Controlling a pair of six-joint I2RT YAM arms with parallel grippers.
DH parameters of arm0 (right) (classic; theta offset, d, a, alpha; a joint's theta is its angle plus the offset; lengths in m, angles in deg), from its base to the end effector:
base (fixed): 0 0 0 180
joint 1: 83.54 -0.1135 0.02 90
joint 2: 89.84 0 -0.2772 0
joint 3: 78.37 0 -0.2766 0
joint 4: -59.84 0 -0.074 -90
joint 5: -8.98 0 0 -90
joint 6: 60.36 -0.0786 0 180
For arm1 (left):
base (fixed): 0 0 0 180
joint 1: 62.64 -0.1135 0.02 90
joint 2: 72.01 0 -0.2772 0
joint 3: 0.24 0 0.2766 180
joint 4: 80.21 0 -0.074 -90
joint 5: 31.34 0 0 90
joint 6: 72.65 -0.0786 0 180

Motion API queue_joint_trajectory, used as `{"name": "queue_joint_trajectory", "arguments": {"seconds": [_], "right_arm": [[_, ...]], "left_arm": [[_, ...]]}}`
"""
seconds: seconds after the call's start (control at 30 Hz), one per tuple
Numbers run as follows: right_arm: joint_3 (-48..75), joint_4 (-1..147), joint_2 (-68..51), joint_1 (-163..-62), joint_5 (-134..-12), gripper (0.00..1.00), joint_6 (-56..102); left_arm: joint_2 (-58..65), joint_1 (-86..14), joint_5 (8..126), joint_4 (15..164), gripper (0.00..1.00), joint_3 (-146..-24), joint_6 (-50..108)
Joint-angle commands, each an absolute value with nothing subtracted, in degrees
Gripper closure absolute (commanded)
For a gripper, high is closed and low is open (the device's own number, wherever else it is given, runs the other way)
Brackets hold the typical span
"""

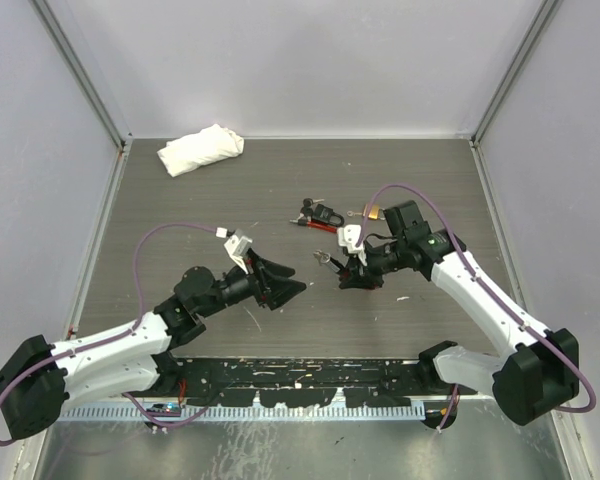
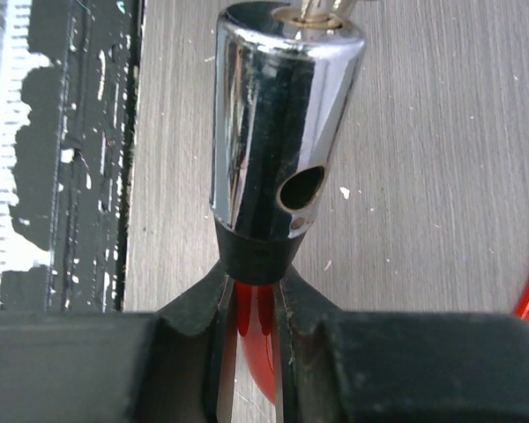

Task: Lock with the key
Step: Adjust the key in the lock.

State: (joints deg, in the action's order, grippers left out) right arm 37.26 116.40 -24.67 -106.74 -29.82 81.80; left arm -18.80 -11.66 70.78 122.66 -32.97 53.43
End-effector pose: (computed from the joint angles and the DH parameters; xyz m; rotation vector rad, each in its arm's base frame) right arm 0.2026 0.1535 0.2574 -1.6200 1.5828 0.8763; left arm 0.1533 -0.2154 0.2450 0.4038 1.6484 -1.3411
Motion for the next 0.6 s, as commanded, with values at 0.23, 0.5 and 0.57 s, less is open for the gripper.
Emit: {"name": "queue_joint_trajectory", "arguments": {"seconds": [0.23, 0.5, 0.57], "right_arm": [[28.4, 98.3, -21.4, -106.8, -21.0, 0.99, 60.4], [18.2, 79.7, -17.6, -106.7, -20.4, 0.99, 37.0], [15.8, 75.6, -16.7, -106.9, -19.9, 0.99, 31.9]], "left_arm": [[-20.8, -11.3, 68.9, 134.9, 0.35, -29.2, 35.8], [-18.9, -11.5, 67.7, 128.1, 0.24, -38.0, 20.7], [-16.9, -11.7, 67.8, 126.8, 0.24, -41.7, 19.2]]}}
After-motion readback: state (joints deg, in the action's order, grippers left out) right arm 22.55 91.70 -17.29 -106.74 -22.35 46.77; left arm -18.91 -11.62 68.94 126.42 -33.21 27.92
